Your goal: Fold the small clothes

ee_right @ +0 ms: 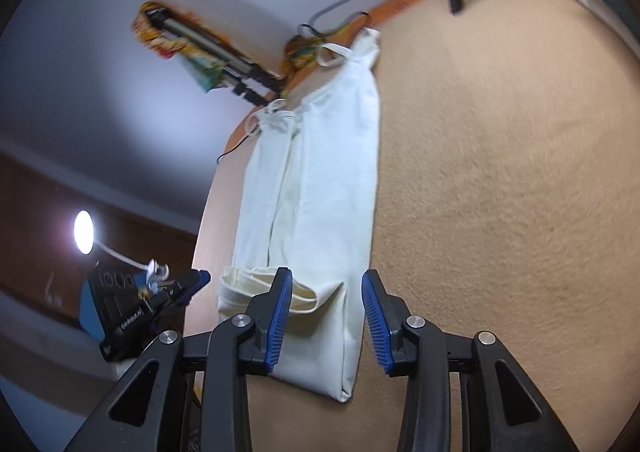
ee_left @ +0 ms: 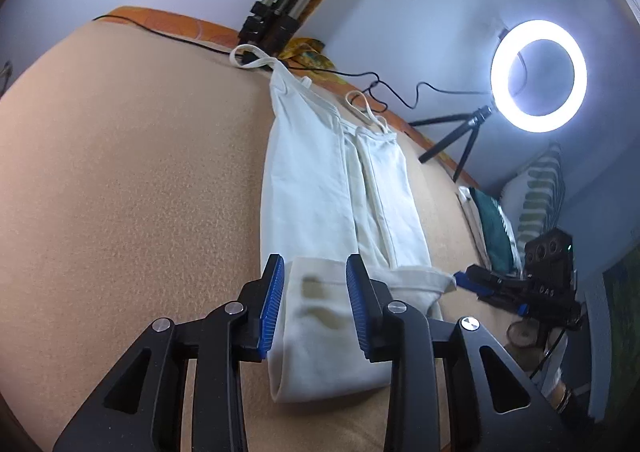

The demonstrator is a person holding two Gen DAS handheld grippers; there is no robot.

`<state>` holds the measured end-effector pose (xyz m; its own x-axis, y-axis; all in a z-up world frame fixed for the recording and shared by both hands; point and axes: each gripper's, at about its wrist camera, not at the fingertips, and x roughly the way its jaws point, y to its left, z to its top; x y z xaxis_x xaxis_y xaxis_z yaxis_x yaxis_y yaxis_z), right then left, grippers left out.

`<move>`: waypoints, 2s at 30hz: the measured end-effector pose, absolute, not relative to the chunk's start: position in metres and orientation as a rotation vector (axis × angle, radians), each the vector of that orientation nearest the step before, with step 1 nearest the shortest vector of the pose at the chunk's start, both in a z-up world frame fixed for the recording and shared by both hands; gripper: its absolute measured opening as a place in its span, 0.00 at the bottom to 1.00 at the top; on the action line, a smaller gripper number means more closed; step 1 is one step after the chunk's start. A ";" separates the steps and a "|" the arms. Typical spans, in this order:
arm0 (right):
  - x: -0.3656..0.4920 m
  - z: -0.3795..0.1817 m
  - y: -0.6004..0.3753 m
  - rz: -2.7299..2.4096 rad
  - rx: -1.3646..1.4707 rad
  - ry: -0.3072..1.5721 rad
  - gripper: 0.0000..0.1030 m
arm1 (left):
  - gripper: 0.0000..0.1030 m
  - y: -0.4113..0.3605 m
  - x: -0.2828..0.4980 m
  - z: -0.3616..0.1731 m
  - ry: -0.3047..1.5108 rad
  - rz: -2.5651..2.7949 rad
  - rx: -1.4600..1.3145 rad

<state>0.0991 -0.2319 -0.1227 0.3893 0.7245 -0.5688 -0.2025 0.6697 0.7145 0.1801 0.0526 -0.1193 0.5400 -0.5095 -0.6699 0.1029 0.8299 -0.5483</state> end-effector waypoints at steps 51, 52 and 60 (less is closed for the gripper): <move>0.090 -0.123 -0.168 0.477 0.074 0.938 0.02 | 0.01 0.016 0.180 -0.136 0.854 -0.252 -0.077; 0.090 -0.124 -0.167 0.477 0.062 0.943 0.02 | 0.01 0.017 0.179 -0.135 0.848 -0.248 -0.074; 0.078 -0.103 -0.172 0.451 0.027 0.877 0.13 | 0.14 0.036 0.172 -0.114 0.759 -0.174 -0.104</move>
